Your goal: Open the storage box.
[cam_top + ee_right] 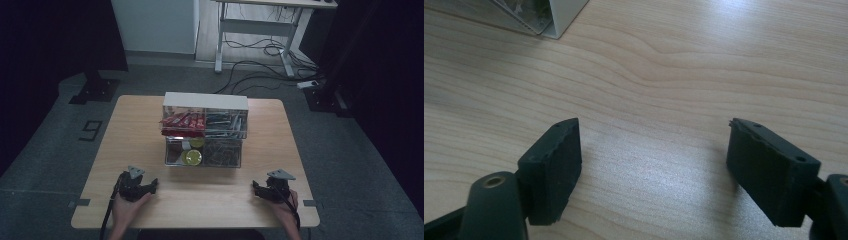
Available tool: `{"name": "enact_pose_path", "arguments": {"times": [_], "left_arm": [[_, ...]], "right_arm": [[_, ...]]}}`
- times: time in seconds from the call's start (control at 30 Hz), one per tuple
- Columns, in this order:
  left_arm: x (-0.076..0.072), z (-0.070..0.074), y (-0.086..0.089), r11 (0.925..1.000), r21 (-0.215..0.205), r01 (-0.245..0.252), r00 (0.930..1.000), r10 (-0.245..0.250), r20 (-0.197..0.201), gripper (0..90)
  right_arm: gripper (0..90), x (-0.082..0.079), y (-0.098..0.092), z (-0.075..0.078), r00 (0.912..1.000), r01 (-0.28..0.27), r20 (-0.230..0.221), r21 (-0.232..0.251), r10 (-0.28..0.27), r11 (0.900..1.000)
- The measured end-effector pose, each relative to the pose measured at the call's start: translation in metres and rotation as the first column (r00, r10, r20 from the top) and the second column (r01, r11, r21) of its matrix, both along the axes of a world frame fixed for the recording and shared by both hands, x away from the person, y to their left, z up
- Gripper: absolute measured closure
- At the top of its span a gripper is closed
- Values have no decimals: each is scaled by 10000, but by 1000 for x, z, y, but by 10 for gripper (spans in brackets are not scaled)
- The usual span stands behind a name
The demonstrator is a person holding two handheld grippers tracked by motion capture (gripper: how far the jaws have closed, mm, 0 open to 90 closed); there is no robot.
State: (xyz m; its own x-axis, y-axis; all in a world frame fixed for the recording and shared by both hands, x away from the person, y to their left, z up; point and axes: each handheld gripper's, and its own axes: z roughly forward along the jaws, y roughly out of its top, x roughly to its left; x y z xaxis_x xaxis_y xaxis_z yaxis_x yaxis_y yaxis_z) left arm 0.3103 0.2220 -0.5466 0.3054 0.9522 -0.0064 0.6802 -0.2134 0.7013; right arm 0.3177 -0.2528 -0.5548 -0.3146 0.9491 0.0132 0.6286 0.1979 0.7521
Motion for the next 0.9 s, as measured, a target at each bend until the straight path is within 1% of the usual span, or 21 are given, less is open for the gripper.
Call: {"name": "enact_pose_path", "arguments": {"times": [0.07, 0.1, 0.23, 0.27, 0.3, 0.33, 0.37, 0.4, 0.43, 0.47, 0.5, 0.53, 0.57, 0.6, 0.67, 0.7, 0.73, 0.77, 0.8, 0.9], "left_arm": [[0, 0, 1, 10000, -44, -53, 10000, 53, -19, 230], [-1, 0, 1, 9998, -96, -182, 9998, 183, 15, 239], [-3, 1, 1, 9998, -26, -216, 9997, 216, 63, 283], [-4, 1, 2, 9997, -89, -228, 9997, 229, 121, 309], [-4, 1, 2, 9997, -89, -228, 9997, 229, 121, 358], [-6, 1, 4, 9995, -246, -221, 9996, 225, 161, 384], [-6, 1, 4, 9995, -246, -221, 9996, 225, 161, 397], [-8, 2, 6, 9991, -379, -189, 9997, 194, 114, 416], [-8, 2, 6, 9991, -379, -189, 9997, 194, 114, 439], [-9, 4, 8, 9980, -621, -108, 9999, 110, 23, 468], [-9, 4, 8, 9980, -621, -108, 9999, 110, 23, 501], [-10, 6, 8, 9967, -798, -151, 9999, 154, 37, 542], [-10, 6, 8, 9967, -798, -151, 9999, 154, 37, 574], [-10, 7, 7, 9951, -980, -128, 9999, 133, 43, 608], [-7, 9, 5, 9938, -1109, 32, 9997, -61, -256, 682], [-7, 9, 5, 9938, -1109, 32, 9997, -61, -256, 712], [-6, 11, 5, 9906, -1326, 327, 9992, -357, -200, 755], [-6, 11, 5, 9906, -1326, 327, 9992, -357, -200, 788], [-4, 12, 6, 9806, -1842, 664, 9971, -722, -251, 826], [-5, 12, 6, 9823, -1748, 675, 9973, -713, -152, 895]], "right_arm": [[235, 0, 0, 0, 10000, -12, 8, 3, 12, 10000], [237, 1, 0, 0, 10000, -25, 11, 5, 25, 10000], [240, -2, 0, 0, 10000, -12, 3, 24, 12, 10000], [240, -2, 0, 0, 10000, -25, 4, 27, 25, 10000], [241, -3, -1, 0, 10000, -48, 9, 19, 48, 10000], [241, -3, -1, 0, 10000, -62, 10, 23, 62, 10000], [241, -3, -1, 0, 10000, -62, 10, 23, 62, 10000], [253, -2, 0, 0, 9998, -183, 39, -9, 183, 9998], [260, -2, 0, 0, 9996, -269, 41, -14, 269, 9996], [264, -2, 0, 0, 9995, -326, 43, -4, 326, 9995], [267, -2, 0, 0, 9994, -352, 53, -9, 352, 9994], [271, -3, 0, 0, 9993, -367, 52, -3, 367, 9993], [271, -3, 0, 0, 9993, -367, 52, -3, 367, 9993], [278, -6, -1, 0, 9993, -373, 59, -15, 373, 9993], [285, -8, -2, 0, 9993, -375, 81, -3, 375, 9993], [285, -8, -2, 0, 9993, -375, 81, -3, 375, 9993], [289, -9, -2, 0, 9992, -394, 86, 7, 393, 9992], [289, -9, -2, 0, 9992, -394, 86, 7, 393, 9992], [292, -9, -3, 0, 9990, -435, 92, 0, 435, 9991], [298, -9, -3, 0, 9989, -456, 100, 3, 456, 9990]]}}
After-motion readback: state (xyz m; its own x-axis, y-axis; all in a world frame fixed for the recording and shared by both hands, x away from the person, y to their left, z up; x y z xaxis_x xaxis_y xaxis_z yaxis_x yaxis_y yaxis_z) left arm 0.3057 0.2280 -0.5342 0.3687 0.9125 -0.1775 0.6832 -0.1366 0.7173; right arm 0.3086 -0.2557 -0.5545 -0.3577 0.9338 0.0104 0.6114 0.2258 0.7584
